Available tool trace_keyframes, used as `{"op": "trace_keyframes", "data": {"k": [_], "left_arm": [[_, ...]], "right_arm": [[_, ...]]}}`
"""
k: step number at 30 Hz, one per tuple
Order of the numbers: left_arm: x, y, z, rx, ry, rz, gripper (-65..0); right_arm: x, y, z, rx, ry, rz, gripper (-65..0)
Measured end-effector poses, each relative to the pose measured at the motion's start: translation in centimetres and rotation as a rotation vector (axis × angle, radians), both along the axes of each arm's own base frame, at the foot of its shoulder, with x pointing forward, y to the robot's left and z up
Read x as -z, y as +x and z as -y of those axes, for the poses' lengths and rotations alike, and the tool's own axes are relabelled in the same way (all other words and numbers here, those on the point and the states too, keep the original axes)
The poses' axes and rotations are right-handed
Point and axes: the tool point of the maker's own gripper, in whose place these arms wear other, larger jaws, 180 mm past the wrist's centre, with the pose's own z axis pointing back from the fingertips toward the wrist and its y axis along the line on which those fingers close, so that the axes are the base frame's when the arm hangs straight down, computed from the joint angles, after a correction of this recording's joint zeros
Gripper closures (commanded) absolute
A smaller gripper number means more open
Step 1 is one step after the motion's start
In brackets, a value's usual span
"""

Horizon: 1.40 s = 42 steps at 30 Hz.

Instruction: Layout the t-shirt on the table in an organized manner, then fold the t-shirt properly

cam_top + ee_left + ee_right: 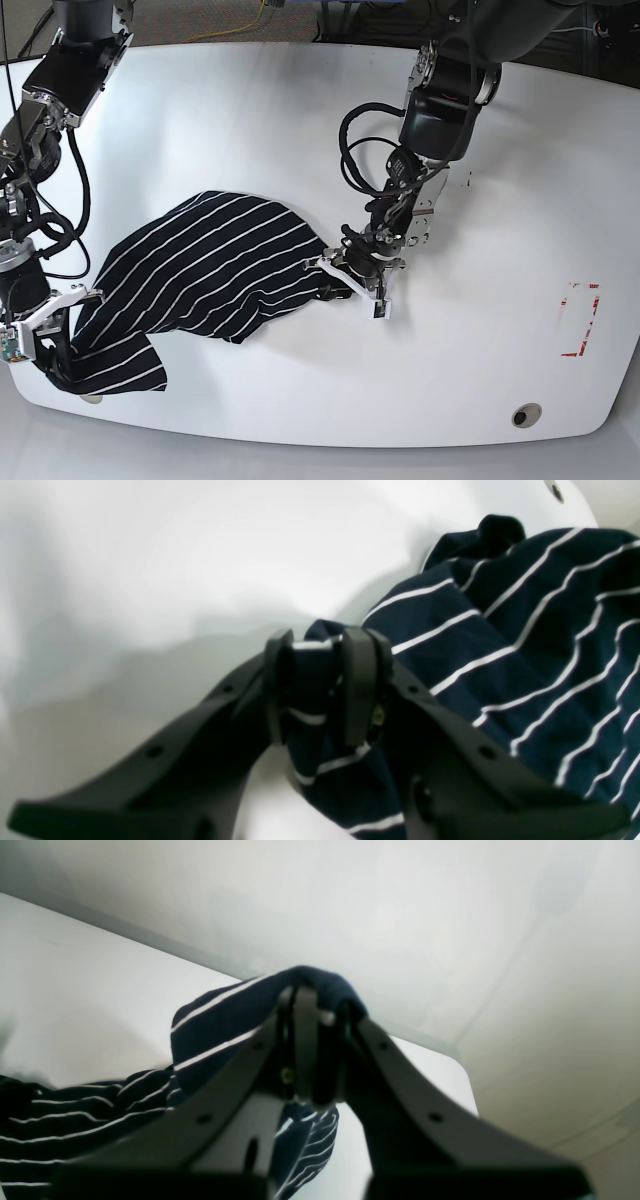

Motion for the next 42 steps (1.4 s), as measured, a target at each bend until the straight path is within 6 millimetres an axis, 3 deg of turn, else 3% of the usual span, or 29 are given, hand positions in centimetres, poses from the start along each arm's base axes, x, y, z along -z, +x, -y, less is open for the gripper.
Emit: {"op": "trace_keyframes", "data": {"k": [4, 7, 21, 26, 42], "left_arm": [[0.0, 0.0, 0.0, 0.0, 0.0, 0.0, -10.8], [-0.1, 0.0, 0.0, 0.0, -0.001, 0.002, -1.4], [-0.3, 0.1, 0.0, 0.0, -0.003, 0.008, -3.6], [-2.6, 0.3, -0.3, -0.004, -0.018, 0.08, -3.6], [-14.8, 2.1, -4.0, 0.011, 0.032, 0.386, -3.6]], "right_arm": [[0.0, 0.0, 0.0, 0.0, 0.0, 0.0, 0.0], [0.0, 0.0, 0.0, 0.0, 0.0, 0.0, 0.0], [-0.1, 0.0, 0.1, 0.002, 0.0, 0.004, 0.0], [-0.5, 0.0, 0.3, 0.008, 0.001, 0.012, 0.0], [-1.2, 0.0, 0.9, 0.026, 0.001, 0.033, 0.0]]}}
